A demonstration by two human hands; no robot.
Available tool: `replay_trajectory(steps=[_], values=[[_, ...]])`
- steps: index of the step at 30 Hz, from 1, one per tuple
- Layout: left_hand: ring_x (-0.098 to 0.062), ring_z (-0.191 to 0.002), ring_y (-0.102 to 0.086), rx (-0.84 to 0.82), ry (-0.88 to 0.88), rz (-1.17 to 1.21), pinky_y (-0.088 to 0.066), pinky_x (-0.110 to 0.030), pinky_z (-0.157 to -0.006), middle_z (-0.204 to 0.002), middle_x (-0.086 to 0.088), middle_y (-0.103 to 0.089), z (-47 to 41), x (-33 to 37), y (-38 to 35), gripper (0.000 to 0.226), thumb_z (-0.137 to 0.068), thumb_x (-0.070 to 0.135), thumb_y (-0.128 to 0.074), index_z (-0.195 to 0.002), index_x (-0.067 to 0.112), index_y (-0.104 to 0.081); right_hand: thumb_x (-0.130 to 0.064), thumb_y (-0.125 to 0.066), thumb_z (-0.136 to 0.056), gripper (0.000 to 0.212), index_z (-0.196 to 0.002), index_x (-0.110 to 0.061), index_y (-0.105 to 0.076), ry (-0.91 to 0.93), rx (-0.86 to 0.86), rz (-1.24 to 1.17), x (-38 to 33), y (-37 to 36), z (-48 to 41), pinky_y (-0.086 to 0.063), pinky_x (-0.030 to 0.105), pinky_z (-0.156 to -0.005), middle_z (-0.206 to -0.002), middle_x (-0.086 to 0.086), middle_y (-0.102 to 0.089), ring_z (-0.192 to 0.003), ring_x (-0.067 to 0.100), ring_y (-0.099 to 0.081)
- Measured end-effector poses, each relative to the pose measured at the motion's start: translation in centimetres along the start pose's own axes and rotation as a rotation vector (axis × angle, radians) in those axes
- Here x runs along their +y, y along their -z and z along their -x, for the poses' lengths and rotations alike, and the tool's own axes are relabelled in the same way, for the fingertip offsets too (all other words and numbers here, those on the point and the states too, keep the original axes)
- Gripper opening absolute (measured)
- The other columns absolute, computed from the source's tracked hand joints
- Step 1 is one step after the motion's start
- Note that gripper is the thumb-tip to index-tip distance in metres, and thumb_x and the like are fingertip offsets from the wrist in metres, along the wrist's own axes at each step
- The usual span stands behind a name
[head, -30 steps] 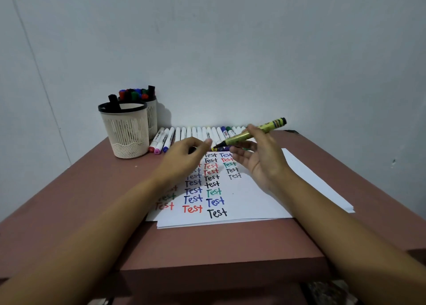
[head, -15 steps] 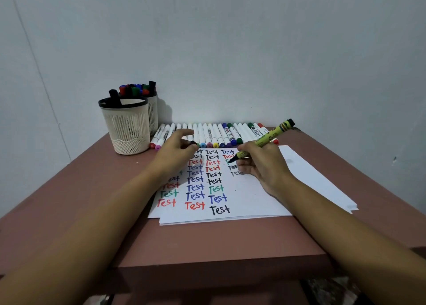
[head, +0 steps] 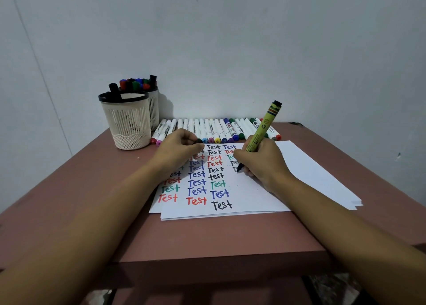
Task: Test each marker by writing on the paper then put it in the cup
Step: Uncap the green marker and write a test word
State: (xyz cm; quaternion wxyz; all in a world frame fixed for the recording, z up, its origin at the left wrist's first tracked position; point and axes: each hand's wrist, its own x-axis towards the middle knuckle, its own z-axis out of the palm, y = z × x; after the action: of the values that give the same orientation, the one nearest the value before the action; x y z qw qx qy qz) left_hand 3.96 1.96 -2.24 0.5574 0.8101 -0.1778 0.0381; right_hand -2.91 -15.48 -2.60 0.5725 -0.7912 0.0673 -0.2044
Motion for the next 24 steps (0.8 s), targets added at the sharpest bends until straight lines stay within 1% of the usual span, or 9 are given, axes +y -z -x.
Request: replay_trajectory(steps=[4, 9, 12, 16, 20, 24], values=[[-0.010, -0.064, -0.061, -0.002, 0.006, -0.006, -0.043, -0.018, -0.056, -0.083, -0.006, -0.067, -0.11, -0.08, 0.09, 0.016, -0.085, 0.014, -0.067, -0.095, 0.012, -0.055, -0.003, -0.063, -0.079, 0.024, -0.065, -0.010, -0.045, -0.001, -0.018, 0.019, -0.14, -0.08, 0.19, -0.039, 0.027, -0.045, -0.050, 0.008, -0.047, -0.042, 0.019, -0.045], [-0.010, -0.066, -0.061, -0.014, 0.018, -0.011, -0.043, -0.019, -0.057, -0.083, -0.005, -0.066, -0.22, -0.07, 0.00, 0.015, -0.085, 0.015, -0.067, -0.095, 0.013, -0.056, -0.002, -0.064, -0.080, 0.026, -0.063, -0.009, -0.045, 0.014, -0.045, 0.026, -0.35, -0.08, 0.34, -0.040, 0.023, -0.041, -0.048, 0.006, -0.047, -0.038, 0.015, -0.046], [-0.010, -0.065, -0.061, -0.012, 0.020, -0.008, -0.043, -0.018, -0.057, -0.082, -0.004, -0.066, -0.13, 0.00, 0.01, 0.015, -0.085, 0.014, -0.067, -0.095, 0.012, -0.056, -0.004, -0.064, -0.080, 0.027, -0.063, -0.010, -0.044, 0.023, -0.028, 0.061, -0.29, -0.14, 0.31, -0.040, 0.023, -0.041, -0.050, 0.007, -0.047, -0.041, 0.017, -0.046], [-0.010, -0.065, -0.061, -0.006, 0.023, -0.005, -0.043, -0.015, -0.054, -0.083, -0.004, -0.066, -0.10, 0.06, -0.03, 0.015, -0.085, 0.014, -0.066, -0.094, 0.012, -0.055, -0.004, -0.062, -0.078, 0.030, -0.063, -0.013, -0.038, 0.059, 0.027, 0.111, -0.11, -0.18, 0.16, -0.034, 0.022, -0.041, -0.056, 0.007, -0.043, -0.047, 0.019, -0.042], [-0.011, -0.066, -0.061, -0.004, 0.029, -0.011, -0.043, -0.018, -0.057, -0.086, -0.007, -0.067, -0.12, 0.11, -0.03, 0.014, -0.085, 0.014, -0.067, -0.094, 0.013, -0.055, -0.003, -0.063, -0.079, 0.030, -0.062, -0.011, -0.039, 0.028, 0.010, 0.040, 0.03, -0.10, 0.04, -0.037, 0.026, -0.044, -0.050, 0.005, -0.042, -0.043, 0.020, -0.042], [-0.010, -0.066, -0.061, -0.010, 0.026, -0.011, -0.045, -0.020, -0.059, -0.086, -0.007, -0.067, -0.07, 0.18, 0.01, 0.015, -0.085, 0.015, -0.066, -0.094, 0.013, -0.055, -0.005, -0.063, -0.079, 0.027, -0.063, -0.010, -0.042, 0.045, -0.019, 0.075, -0.07, -0.21, 0.22, -0.038, 0.024, -0.042, -0.051, 0.008, -0.045, -0.043, 0.020, -0.045]])
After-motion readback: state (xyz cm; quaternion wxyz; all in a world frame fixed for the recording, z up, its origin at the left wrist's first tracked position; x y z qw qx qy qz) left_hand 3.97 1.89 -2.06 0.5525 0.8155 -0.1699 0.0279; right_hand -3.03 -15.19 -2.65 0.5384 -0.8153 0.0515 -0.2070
